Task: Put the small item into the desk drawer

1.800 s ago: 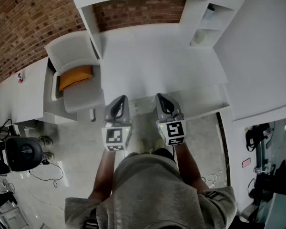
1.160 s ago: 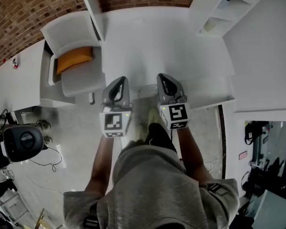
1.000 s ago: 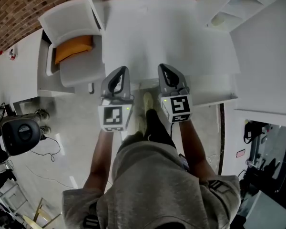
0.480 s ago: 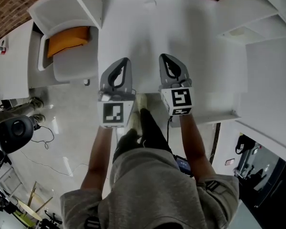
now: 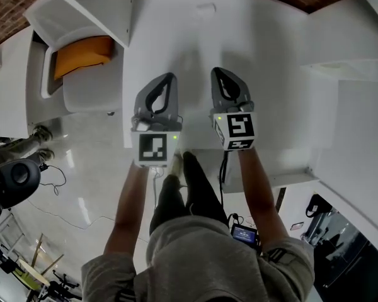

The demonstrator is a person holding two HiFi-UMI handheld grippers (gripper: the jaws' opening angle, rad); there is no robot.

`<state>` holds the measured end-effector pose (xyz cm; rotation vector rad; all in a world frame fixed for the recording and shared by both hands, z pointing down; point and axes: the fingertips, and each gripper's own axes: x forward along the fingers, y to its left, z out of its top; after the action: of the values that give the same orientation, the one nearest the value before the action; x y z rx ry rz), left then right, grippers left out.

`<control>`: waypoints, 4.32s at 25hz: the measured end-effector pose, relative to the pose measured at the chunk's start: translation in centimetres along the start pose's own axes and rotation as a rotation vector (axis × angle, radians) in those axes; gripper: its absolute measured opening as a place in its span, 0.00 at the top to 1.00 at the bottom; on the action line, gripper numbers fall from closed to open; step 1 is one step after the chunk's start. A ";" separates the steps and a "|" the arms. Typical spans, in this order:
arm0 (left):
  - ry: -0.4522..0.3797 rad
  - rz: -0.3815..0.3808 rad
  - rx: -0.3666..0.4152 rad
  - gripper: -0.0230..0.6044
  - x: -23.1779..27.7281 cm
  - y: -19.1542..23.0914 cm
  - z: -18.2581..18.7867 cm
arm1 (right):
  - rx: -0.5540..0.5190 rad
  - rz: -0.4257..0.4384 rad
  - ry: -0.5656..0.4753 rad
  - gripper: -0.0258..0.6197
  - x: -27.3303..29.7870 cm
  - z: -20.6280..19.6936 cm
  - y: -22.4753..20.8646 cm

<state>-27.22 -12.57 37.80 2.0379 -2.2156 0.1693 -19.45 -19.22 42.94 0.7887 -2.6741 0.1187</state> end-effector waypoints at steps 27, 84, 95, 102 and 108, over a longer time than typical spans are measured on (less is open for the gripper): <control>-0.065 -0.024 0.067 0.94 13.2 3.3 -7.0 | 0.024 -0.033 -0.029 0.94 14.6 -4.3 -6.8; -0.039 0.008 0.047 0.94 18.7 8.3 -9.7 | 0.056 -0.123 0.250 0.55 26.0 -5.6 -11.5; -0.046 0.016 0.044 0.94 18.0 7.8 -9.2 | 0.058 -0.105 0.222 0.57 24.7 -5.6 -11.0; -0.043 0.018 0.054 0.94 16.7 7.1 -7.8 | 0.070 -0.085 0.212 0.58 23.0 -5.0 -10.0; -0.057 0.016 0.068 0.94 15.0 6.3 -5.7 | 0.058 -0.083 0.179 0.58 20.0 -2.9 -9.0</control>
<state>-34.61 -25.82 45.98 2.0858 -2.2905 0.1931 -29.42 -36.48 52.60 0.8627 -2.4763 0.2363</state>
